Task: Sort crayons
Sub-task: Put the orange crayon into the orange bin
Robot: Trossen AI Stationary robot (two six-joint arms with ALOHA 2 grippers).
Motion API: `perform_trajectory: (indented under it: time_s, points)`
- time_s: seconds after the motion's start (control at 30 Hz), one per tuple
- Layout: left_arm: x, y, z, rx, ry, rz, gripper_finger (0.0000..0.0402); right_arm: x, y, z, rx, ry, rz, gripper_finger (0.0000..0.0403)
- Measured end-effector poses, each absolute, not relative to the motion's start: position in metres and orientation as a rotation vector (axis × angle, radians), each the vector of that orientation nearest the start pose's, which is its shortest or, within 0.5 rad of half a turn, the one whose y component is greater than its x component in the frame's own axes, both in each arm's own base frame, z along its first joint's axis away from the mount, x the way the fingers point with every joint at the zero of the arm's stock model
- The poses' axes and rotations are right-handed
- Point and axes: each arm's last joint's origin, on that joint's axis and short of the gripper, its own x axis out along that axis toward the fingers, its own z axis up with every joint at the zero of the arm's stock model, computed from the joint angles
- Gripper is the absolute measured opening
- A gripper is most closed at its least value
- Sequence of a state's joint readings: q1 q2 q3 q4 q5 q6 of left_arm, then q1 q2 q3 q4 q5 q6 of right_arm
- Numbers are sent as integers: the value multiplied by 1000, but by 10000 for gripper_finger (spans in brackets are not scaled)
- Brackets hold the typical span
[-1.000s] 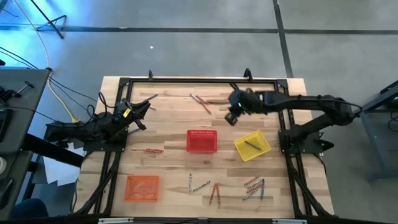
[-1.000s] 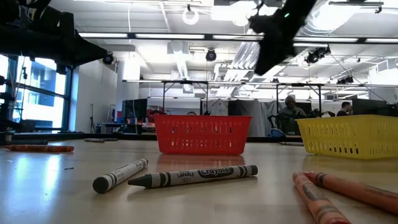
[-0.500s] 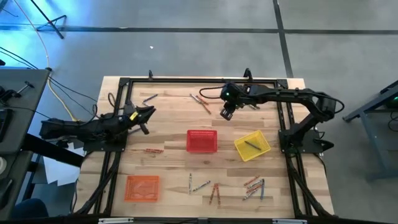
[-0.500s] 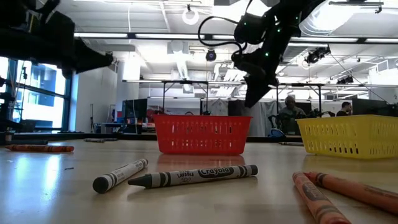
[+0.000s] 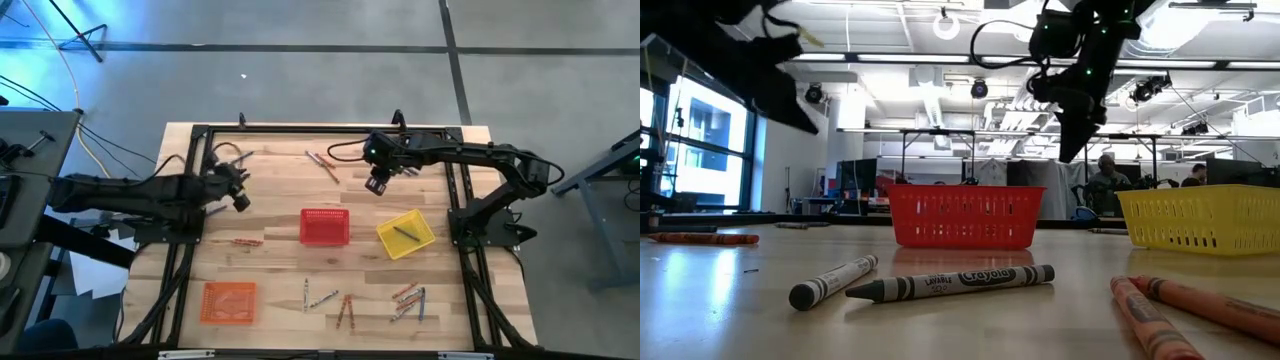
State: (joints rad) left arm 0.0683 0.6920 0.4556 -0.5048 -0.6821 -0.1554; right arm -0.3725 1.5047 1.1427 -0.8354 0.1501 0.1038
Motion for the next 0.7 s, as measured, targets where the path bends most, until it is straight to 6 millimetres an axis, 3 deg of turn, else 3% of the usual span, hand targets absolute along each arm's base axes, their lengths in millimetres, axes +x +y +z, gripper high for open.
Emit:
perform_trajectory:
  time_s: [0.13,0.23,0.4,0.7]
  points:
    - [143,33,215,1,782,733,56,263,-107,245,227,1222,-518,96]
    - [151,33,211,-138,835,554,56,261,-107,244,229,1250,-516,96]
    - [159,26,192,-361,1004,401,56,258,-105,243,229,1287,-519,96]
    - [174,4,158,-448,1291,237,56,257,-105,243,217,1294,-509,96]
